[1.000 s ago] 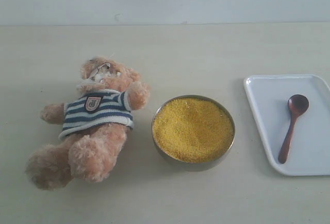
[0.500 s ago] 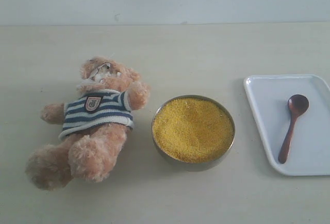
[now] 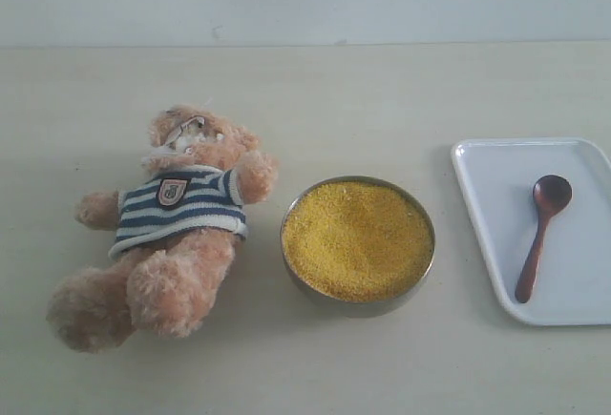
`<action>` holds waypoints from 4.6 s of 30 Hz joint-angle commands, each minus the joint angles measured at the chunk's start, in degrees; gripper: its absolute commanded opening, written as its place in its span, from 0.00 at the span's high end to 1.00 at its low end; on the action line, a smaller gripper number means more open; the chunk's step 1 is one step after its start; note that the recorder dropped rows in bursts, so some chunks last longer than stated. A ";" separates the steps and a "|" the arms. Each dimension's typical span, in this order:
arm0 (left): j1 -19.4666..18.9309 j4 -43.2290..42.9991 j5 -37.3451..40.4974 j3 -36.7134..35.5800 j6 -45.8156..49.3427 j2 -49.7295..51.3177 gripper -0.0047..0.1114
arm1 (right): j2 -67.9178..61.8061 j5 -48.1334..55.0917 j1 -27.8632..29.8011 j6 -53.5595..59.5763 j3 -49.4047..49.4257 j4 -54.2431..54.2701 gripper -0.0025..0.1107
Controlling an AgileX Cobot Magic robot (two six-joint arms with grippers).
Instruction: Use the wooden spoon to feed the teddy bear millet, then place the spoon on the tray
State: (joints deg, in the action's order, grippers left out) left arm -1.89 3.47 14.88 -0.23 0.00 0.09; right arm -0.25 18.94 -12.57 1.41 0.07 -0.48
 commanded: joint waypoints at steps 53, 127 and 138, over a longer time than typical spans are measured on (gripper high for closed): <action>0.17 0.18 -0.26 0.23 0.00 -0.09 0.93 | -65.88 20.99 -8.66 -20.55 -38.17 -11.22 0.77; 0.17 0.18 -0.26 0.23 0.00 -0.09 0.93 | -96.58 12.19 -8.66 -53.11 -40.06 -26.71 0.59; 0.17 0.18 -0.26 0.23 0.00 -0.09 0.93 | -96.58 14.72 -8.66 -48.05 -40.06 -25.08 0.70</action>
State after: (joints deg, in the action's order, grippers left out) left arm -1.89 3.47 14.88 -0.23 0.00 0.09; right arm -96.82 32.72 -21.11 -47.78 -39.90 -25.78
